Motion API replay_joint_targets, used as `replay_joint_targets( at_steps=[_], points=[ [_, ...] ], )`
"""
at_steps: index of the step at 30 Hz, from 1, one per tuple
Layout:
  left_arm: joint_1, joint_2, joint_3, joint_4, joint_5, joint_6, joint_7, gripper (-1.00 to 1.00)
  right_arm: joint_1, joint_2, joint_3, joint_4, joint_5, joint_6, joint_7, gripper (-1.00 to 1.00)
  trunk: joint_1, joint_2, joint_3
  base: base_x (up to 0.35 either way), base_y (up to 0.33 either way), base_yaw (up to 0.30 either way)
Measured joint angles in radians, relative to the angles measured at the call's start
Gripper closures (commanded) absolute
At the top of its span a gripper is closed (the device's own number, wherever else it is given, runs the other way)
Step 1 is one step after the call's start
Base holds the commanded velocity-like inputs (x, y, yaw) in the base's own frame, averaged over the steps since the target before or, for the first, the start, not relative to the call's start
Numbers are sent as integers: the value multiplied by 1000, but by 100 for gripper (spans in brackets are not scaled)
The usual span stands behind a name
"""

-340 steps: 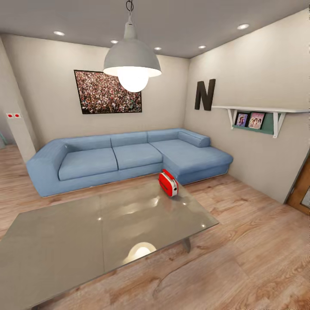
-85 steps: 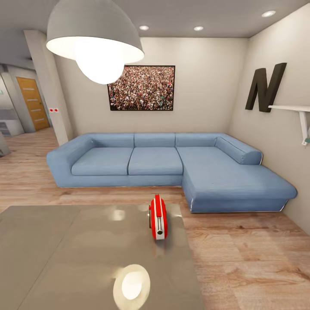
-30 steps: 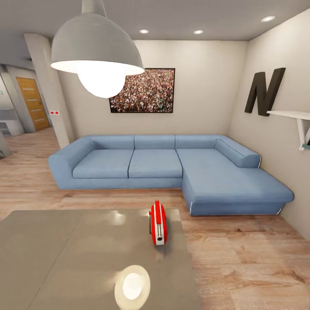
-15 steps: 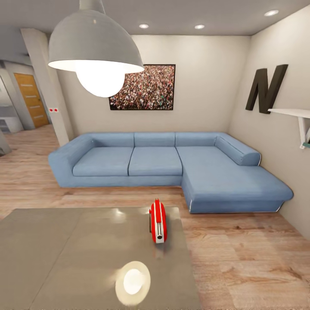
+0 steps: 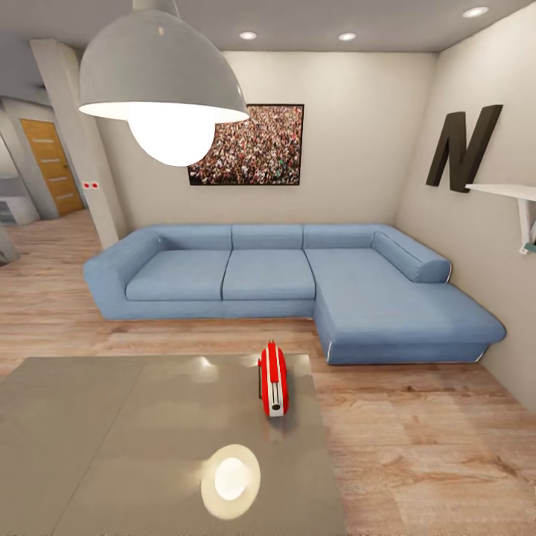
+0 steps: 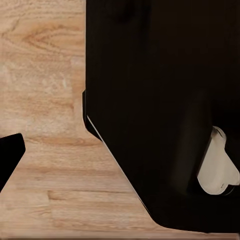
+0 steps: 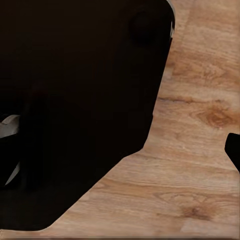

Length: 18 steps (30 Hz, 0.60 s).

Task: Turn on the radio receiver that's on the table in the living room.

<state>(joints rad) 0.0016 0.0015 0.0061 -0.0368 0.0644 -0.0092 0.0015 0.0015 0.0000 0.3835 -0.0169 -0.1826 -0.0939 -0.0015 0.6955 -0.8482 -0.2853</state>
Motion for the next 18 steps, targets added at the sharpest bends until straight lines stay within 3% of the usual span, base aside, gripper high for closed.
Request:
replay_joint_targets(
  at_steps=[18],
  points=[
    [0, 0, 0, 0, 0, 0, 0, -100, 0, -1, 0, 0, -4, 0, 0, -100, -69, 126, 27, 0, 0, 0]
  ],
)
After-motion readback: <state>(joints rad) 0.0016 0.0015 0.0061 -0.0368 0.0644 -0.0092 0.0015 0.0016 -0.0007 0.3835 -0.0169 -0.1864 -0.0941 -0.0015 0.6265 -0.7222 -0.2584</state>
